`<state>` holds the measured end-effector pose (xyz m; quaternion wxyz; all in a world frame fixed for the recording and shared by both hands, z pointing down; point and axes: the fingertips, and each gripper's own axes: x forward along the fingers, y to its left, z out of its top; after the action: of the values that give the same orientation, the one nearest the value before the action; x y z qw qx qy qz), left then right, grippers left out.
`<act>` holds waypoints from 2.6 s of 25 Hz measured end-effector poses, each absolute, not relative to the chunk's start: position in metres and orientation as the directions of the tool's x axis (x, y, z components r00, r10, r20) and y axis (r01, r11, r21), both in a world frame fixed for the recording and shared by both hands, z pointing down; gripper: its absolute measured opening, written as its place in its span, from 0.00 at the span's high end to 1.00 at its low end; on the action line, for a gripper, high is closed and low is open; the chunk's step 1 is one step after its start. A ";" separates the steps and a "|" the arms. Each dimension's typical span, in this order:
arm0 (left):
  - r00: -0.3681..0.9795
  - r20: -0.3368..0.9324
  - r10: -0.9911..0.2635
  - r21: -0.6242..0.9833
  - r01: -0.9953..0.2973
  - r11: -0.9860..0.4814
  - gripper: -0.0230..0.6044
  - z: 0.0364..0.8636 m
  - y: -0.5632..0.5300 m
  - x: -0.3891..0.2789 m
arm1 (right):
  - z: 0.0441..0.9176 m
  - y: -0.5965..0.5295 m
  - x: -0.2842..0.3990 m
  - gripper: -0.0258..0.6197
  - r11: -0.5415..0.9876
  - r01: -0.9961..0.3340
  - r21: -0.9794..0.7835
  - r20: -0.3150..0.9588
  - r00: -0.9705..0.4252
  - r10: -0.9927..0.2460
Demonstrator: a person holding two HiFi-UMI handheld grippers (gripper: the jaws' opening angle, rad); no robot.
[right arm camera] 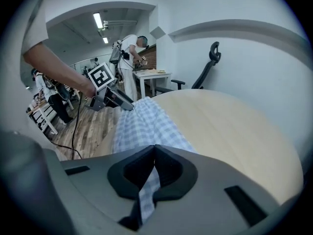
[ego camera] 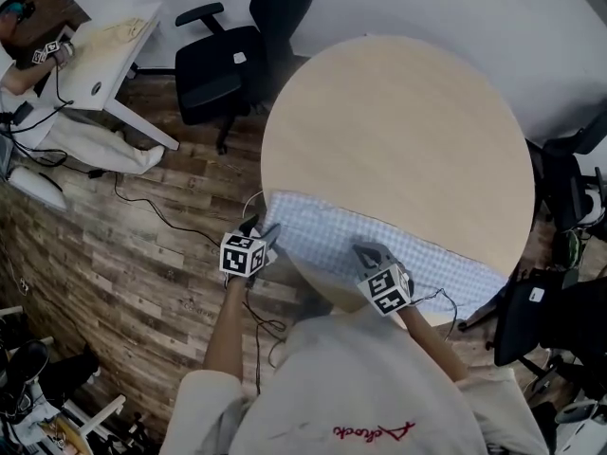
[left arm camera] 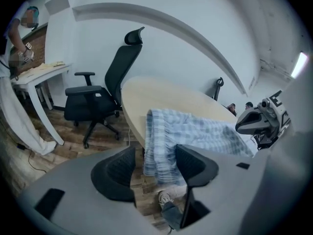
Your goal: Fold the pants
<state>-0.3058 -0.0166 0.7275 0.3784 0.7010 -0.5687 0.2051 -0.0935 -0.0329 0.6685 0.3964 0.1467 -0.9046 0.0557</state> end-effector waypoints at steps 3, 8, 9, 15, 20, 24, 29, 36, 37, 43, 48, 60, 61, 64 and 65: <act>0.321 0.705 -0.633 0.385 -0.922 -0.039 0.56 0.736 -0.015 -0.305 | 0.672 -0.037 -0.075 0.91 0.939 -0.342 0.020 0.748 -0.618 -0.241; 0.406 0.672 -0.619 0.484 -0.874 -0.048 0.57 0.738 -0.016 -0.296 | 0.669 -0.042 -0.044 0.91 0.914 -0.403 0.053 0.751 -0.587 -0.303; 0.416 0.672 -0.612 0.489 -0.870 -0.055 0.61 0.737 -0.018 -0.293 | 0.666 -0.045 -0.035 0.91 0.901 -0.429 0.065 0.746 -0.579 -0.330; 0.372 0.697 -0.613 0.400 -0.911 -0.099 0.73 0.729 -0.017 -0.294 | 0.672 -0.069 0.070 0.91 0.701 -0.697 0.151 0.757 -0.375 -0.536; 0.344 0.699 -0.627 0.351 -0.929 -0.117 0.77 0.726 -0.017 -0.296 | 0.680 -0.092 0.146 0.91 0.552 -0.817 0.168 0.781 -0.231 -0.580; 0.327 0.701 -0.633 0.327 -0.937 -0.122 0.77 0.721 -0.018 -0.298 | 0.683 -0.092 0.136 0.91 0.565 -0.815 0.130 0.785 -0.264 -0.561; 0.313 0.699 -0.643 0.323 -0.940 -0.107 0.77 0.715 -0.021 -0.298 | 0.692 -0.092 0.163 0.91 0.387 -0.917 0.093 0.781 -0.174 -0.600; 0.291 0.700 -0.652 0.319 -0.944 -0.079 0.77 0.715 -0.017 -0.307 | 0.716 -0.100 0.170 0.91 0.389 -0.918 0.077 0.820 -0.164 -0.549; 0.287 0.702 -0.652 0.319 -0.945 -0.073 0.77 0.715 -0.017 -0.308 | 0.719 -0.104 0.165 0.91 0.400 -0.913 0.074 0.826 -0.169 -0.537; 0.261 0.700 -0.665 0.320 -0.947 -0.034 0.77 0.712 -0.018 -0.321 | 0.721 -0.129 0.151 0.91 0.417 -0.908 0.032 0.826 -0.211 -0.522; 0.237 0.704 -0.670 0.300 -0.954 -0.022 0.77 0.710 -0.021 -0.335 | 0.722 -0.146 0.135 0.91 0.447 -0.894 0.036 0.821 -0.228 -0.524; 0.157 0.696 -0.701 0.280 -0.958 0.064 0.82 0.697 -0.016 -0.387 | 0.721 -0.181 0.067 0.91 0.552 -0.833 0.032 0.809 -0.303 -0.503; 0.168 0.699 -0.695 0.294 -0.953 0.065 0.82 0.700 -0.015 -0.386 | 0.721 -0.182 0.066 0.91 0.555 -0.831 0.035 0.808 -0.304 -0.505; 0.210 0.698 -0.685 0.365 -0.927 0.088 0.82 0.711 -0.012 -0.381 | 0.720 -0.181 0.066 0.91 0.564 -0.825 0.042 0.809 -0.303 -0.504; 0.229 0.693 -0.683 0.393 -0.915 0.092 0.79 0.715 -0.009 -0.379 | 0.721 -0.180 0.066 0.91 0.568 -0.822 0.040 0.810 -0.306 -0.500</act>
<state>-0.3786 -0.0092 0.7146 0.4235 0.6597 -0.6056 0.1367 0.0660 -0.1804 0.7212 0.4113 0.4217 -0.7841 0.1955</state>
